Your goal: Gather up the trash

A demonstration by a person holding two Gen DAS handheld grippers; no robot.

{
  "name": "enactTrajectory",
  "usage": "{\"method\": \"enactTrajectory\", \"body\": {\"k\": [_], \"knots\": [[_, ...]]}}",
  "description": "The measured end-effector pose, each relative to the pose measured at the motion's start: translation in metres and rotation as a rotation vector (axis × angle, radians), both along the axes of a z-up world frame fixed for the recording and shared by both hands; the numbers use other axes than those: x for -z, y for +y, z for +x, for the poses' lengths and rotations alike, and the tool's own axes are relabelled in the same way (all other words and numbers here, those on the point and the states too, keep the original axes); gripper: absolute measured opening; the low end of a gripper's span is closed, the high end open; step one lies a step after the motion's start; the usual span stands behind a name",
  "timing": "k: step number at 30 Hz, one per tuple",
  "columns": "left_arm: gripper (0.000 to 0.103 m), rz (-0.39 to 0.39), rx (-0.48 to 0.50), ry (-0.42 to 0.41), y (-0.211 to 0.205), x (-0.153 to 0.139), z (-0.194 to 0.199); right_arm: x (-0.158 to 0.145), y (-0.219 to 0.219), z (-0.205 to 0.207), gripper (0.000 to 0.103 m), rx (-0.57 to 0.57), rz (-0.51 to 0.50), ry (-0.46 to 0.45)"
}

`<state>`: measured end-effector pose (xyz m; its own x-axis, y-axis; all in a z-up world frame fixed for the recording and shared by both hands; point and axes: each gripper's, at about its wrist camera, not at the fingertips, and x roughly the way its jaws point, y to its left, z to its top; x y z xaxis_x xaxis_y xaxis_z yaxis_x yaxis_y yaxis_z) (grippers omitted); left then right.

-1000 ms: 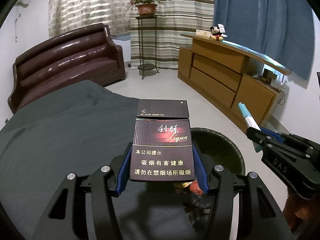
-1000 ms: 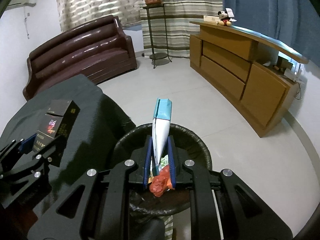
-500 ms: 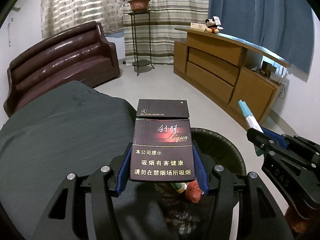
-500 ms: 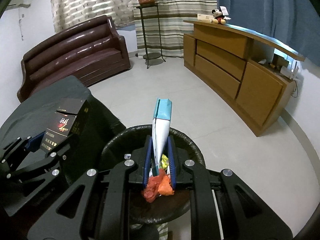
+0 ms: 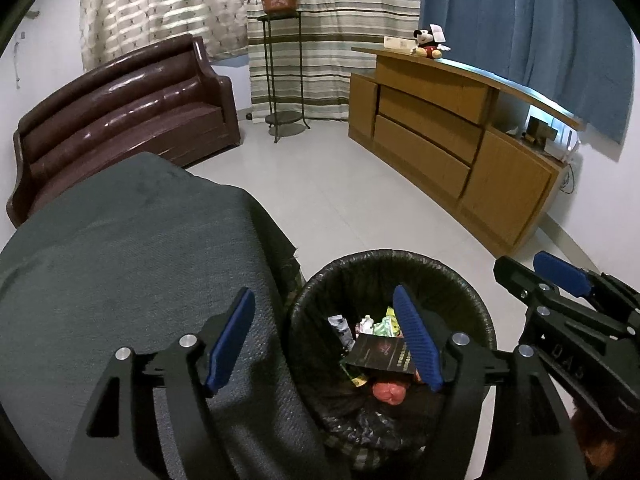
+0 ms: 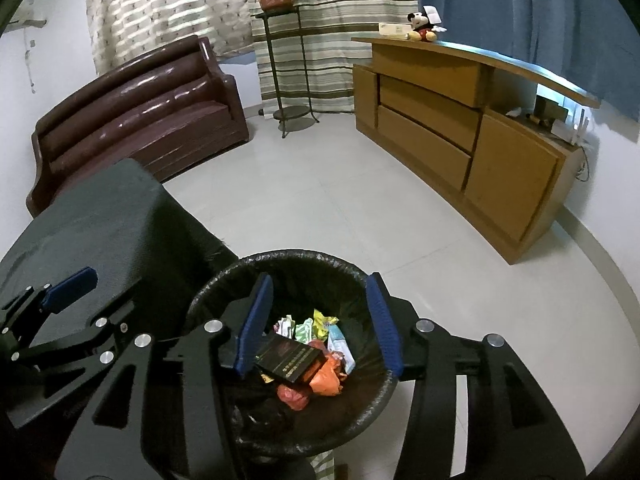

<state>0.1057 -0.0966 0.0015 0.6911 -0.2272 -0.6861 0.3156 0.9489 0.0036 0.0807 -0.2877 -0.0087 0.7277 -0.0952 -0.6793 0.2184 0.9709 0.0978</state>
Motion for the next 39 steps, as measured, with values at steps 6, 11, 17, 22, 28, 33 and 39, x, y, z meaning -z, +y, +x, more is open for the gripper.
{"method": "enactTrajectory", "body": {"k": [6,11,17,22,28,33,39], "knots": [[0.071,0.001,-0.017,-0.026,0.009,-0.007,-0.009,-0.009,0.004,-0.008,0.057,-0.001,-0.015,-0.025],[0.072,-0.008,-0.037,-0.033,0.023,-0.012,-0.020,-0.015,0.010,-0.022,0.062,-0.008,-0.041,-0.043],[0.073,-0.012,-0.061,-0.041,0.037,-0.017,-0.034,-0.024,0.021,-0.041,0.063,-0.012,-0.060,-0.064],[0.073,-0.020,-0.074,-0.057,0.050,-0.023,-0.044,-0.029,0.033,-0.054,0.065,-0.023,-0.076,-0.081],[0.073,-0.037,-0.085,-0.073,0.062,-0.031,-0.058,-0.039,0.046,-0.067,0.066,-0.045,-0.091,-0.102],[0.074,-0.048,-0.090,-0.086,0.068,-0.037,-0.065,-0.049,0.056,-0.078,0.066,-0.056,-0.112,-0.129],[0.074,-0.062,-0.100,-0.102,0.078,-0.043,-0.074,-0.060,0.064,-0.089,0.067,-0.063,-0.132,-0.164]]}}
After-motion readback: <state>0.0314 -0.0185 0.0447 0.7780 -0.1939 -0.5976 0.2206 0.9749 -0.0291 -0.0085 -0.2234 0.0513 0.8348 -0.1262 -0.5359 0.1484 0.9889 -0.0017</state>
